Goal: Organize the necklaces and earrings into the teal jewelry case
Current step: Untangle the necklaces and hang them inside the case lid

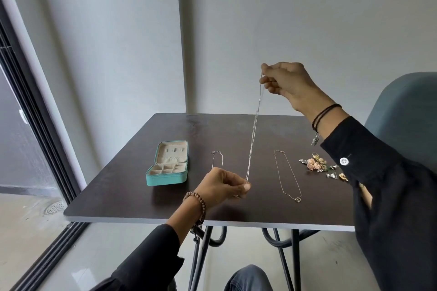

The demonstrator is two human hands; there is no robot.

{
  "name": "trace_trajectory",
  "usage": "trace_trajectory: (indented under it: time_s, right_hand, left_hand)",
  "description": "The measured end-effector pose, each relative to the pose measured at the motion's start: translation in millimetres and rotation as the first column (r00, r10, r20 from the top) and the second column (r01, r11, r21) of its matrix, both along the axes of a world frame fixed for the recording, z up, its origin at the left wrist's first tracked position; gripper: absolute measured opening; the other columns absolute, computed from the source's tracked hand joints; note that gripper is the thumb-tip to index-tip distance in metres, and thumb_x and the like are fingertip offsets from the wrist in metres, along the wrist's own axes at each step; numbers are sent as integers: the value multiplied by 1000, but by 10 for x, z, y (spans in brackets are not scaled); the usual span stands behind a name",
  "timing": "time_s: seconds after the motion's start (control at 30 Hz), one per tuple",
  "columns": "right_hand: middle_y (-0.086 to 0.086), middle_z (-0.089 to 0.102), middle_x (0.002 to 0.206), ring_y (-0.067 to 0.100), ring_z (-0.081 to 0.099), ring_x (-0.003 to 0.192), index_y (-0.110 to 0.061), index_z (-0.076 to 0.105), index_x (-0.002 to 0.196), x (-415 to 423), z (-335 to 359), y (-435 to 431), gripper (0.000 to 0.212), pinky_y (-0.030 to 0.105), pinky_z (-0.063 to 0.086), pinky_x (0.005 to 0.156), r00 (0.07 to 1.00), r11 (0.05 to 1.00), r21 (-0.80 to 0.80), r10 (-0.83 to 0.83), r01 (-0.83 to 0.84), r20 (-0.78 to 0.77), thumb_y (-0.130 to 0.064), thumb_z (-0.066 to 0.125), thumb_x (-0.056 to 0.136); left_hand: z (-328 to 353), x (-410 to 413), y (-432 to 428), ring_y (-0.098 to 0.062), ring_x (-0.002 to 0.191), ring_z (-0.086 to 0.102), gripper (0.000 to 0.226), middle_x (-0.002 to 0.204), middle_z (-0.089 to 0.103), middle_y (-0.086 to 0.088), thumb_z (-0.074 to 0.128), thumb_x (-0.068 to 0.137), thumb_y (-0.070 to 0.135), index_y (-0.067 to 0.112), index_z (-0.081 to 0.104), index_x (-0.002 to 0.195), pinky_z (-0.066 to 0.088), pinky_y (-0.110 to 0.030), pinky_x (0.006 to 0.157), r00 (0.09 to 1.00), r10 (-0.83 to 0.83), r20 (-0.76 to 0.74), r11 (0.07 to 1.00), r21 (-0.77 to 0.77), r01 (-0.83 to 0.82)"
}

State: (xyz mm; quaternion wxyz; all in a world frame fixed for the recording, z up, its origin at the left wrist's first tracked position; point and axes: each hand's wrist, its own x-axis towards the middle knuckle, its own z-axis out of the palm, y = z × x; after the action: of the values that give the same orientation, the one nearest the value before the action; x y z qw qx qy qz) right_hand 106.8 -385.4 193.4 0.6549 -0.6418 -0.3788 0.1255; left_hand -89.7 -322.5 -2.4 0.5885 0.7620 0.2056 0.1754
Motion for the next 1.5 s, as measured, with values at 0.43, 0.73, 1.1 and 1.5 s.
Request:
trace_trajectory:
  time_s: [0.43,0.73,1.1,1.5]
  right_hand:
    - [1,72,92,11,64,85,-18,74,102,242,-151,20,18,29,53,77,878,975,-117,-116,191,465,-11,58,97]
    - [15,72,87,23,69,79,-4,69,107,403,-333,-3,27,30,58,75,725,980,-14,-136,198,675,2,47,94]
    - [9,63,93,18,70,67,-2,63,104,546,-632,145,15,34,60,67,803,971,-23,-182,236,567,-4,50,98]
    - [13,69,95,23,61,87,-7,69,96,790,-968,531,15,26,43,72,731,957,-104,-133,269,670,-3,55,95]
  left_hand:
    - [-42,15,43,-6,64,67,11,80,74,-4,71,87,2,5,77,96,56,-22,74,987,153,-53,972,187,-141]
    - [-19,-6,-50,-8,66,67,17,82,76,-3,73,83,6,10,78,99,58,-20,68,983,143,-112,948,300,-104]
    - [-14,-14,-78,-12,73,71,17,81,75,-7,75,84,4,6,75,101,58,-20,71,986,23,-166,985,170,6]
    - [-24,80,-88,-4,63,68,17,81,78,-7,81,81,13,7,79,97,54,-16,62,975,-39,-218,965,244,93]
